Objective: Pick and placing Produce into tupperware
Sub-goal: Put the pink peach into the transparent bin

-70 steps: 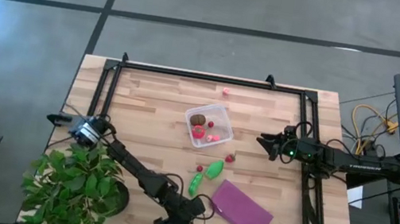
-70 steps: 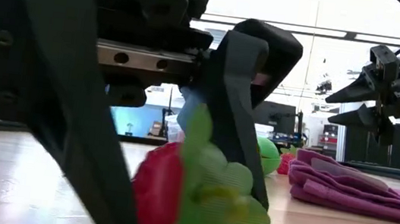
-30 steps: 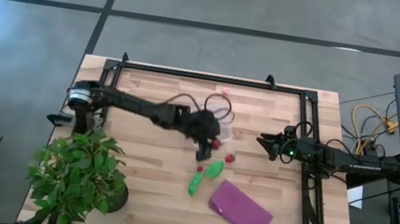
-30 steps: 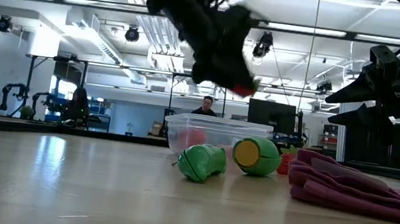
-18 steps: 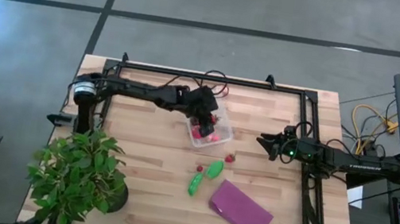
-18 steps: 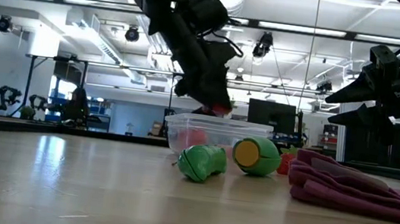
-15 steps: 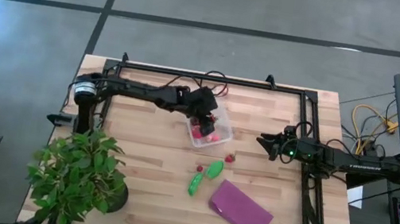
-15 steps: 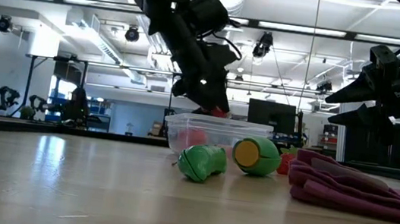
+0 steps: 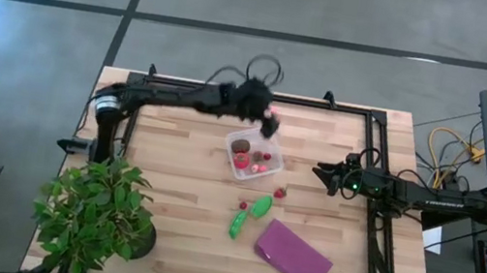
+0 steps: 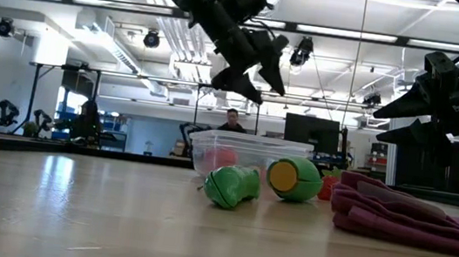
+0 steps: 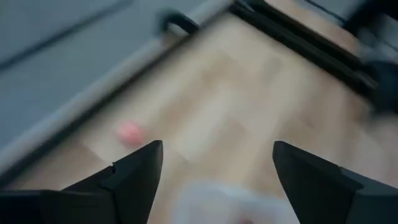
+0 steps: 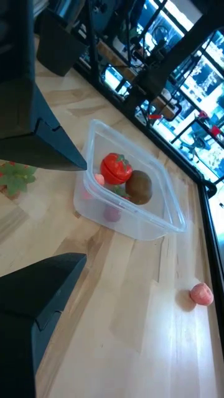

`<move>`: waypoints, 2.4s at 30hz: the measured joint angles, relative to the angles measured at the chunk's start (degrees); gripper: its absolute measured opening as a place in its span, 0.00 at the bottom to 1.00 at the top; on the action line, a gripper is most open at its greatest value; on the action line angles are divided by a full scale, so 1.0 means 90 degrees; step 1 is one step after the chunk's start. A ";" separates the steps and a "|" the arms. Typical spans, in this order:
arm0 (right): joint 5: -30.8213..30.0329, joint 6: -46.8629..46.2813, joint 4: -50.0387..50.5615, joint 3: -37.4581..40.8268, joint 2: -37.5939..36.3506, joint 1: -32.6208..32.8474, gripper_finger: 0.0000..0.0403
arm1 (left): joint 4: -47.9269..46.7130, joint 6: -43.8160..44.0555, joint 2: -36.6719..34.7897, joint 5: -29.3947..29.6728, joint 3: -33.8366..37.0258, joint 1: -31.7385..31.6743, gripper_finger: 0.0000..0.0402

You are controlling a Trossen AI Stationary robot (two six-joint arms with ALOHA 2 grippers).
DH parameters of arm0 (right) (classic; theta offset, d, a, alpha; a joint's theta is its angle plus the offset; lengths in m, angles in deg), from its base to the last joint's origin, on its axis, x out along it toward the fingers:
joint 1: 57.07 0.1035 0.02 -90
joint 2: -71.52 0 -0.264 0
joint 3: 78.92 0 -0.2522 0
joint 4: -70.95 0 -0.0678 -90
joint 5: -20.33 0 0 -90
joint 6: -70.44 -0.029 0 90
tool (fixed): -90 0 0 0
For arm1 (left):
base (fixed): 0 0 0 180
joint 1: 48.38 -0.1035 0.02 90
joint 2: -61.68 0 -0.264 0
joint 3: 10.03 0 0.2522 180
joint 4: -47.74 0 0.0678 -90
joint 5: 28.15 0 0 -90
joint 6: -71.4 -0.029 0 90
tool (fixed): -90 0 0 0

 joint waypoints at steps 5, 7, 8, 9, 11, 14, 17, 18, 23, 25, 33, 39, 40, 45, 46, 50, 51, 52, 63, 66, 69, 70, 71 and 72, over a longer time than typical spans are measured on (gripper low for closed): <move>0.0002 0.0002 0.0000 -0.0001 0.0001 0.0001 0.54 | -0.0608 0.0001 0.0774 0.0214 -0.1356 -0.0611 0.72; 0.0000 0.0000 0.0001 -0.0001 -0.0002 -0.0001 0.54 | -0.1151 0.0031 0.1225 0.0037 -0.1935 -0.0793 0.72; 0.0000 0.0001 0.0002 0.0001 -0.0002 -0.0001 0.54 | -0.1480 0.0102 0.1468 -0.0090 -0.2222 -0.0883 0.72; 0.0002 0.0002 0.0000 0.0001 0.0001 0.0001 0.54 | -0.1793 0.0185 0.1740 -0.0235 -0.2522 -0.0945 0.72; 0.0001 0.0000 0.0002 -0.0001 0.0001 0.0001 0.54 | -0.2432 0.0349 0.2259 -0.0543 -0.3127 -0.1058 0.72; 0.0001 0.0001 0.0002 -0.0001 0.0001 -0.0001 0.54 | -0.3366 0.0558 0.2974 -0.1082 -0.4038 -0.1196 0.72; 0.0001 0.0000 0.0002 0.0001 0.0001 0.0000 0.54 | -0.3853 0.0662 0.3479 -0.1245 -0.4733 -0.1255 0.72; 0.0002 -0.0001 0.0002 0.0000 0.0000 -0.0001 0.54 | -0.3859 0.0662 0.3573 -0.1252 -0.4890 -0.1262 0.72; 0.0002 -0.0001 0.0000 -0.0001 -0.0002 0.0001 0.54 | -0.3580 0.0718 0.3706 -0.1288 -0.4954 -0.1260 0.72; 0.0002 -0.0001 0.0000 -0.0001 0.0001 0.0001 0.54 | -0.3522 0.0691 0.3765 -0.1285 -0.4957 -0.1255 0.72; 0.0000 0.0001 0.0002 0.0001 -0.0001 0.0001 0.54 | -0.3323 0.1118 0.3959 -0.1182 -0.4931 -0.1231 0.72; 0.0001 0.0000 0.0002 0.0000 0.0001 0.0000 0.54 | -0.3090 0.1167 0.3959 -0.1046 -0.4714 -0.1232 0.71; 0.0002 -0.0001 0.0002 -0.0001 -0.0002 -0.0001 0.54 | -0.3029 0.1167 0.3959 -0.1045 -0.4670 -0.1231 0.70; 0.0000 0.0000 0.0002 0.0001 0.0001 0.0000 0.54 | -0.3023 0.1192 0.3959 -0.1047 -0.4639 -0.1256 0.58; 0.0000 0.0002 0.0000 -0.0001 0.0000 0.0000 0.54 | -0.3017 0.1221 0.3956 -0.1048 -0.4639 -0.1256 0.56; 0.0000 0.0001 0.0001 -0.0001 0.0001 0.0000 0.54 | -0.3028 0.1307 0.3956 -0.1050 -0.4626 -0.1260 0.52; 0.0000 -0.0001 0.0002 -0.0001 0.0001 -0.0001 0.54 | -0.3023 0.1310 0.3956 -0.1048 -0.4626 -0.1260 0.52; 0.0000 -0.0001 0.0002 -0.0001 0.0001 0.0001 0.54 | -0.3019 0.1313 0.3956 -0.1052 -0.4626 -0.1260 0.52; 0.0002 -0.0001 0.0000 0.0000 -0.0001 0.0000 0.54 | -0.2967 0.1672 0.3956 -0.1098 -0.4546 -0.1268 0.52; 0.0001 0.0000 0.0001 0.0000 0.0000 0.0000 0.54 | -0.2955 0.1670 0.3956 -0.1098 -0.4542 -0.1268 0.52; 0.0002 0.0001 0.0001 0.0000 -0.0002 0.0001 0.54 | -0.2990 0.1668 0.4029 -0.1096 -0.4546 -0.1268 0.52; 0.0002 0.0002 0.0000 0.0001 -0.0001 0.0001 0.54 | -0.3054 0.1666 0.4048 -0.1065 -0.4550 -0.1268 0.52; 0.0002 -0.0001 0.0000 0.0001 -0.0001 0.0001 0.54 | -0.3071 0.1666 0.4057 -0.1057 -0.4549 -0.1268 0.52; 0.0002 -0.0001 0.0001 -0.0001 -0.0001 0.0001 0.54 | -0.3049 0.1668 0.4058 -0.1054 -0.4546 -0.1269 0.52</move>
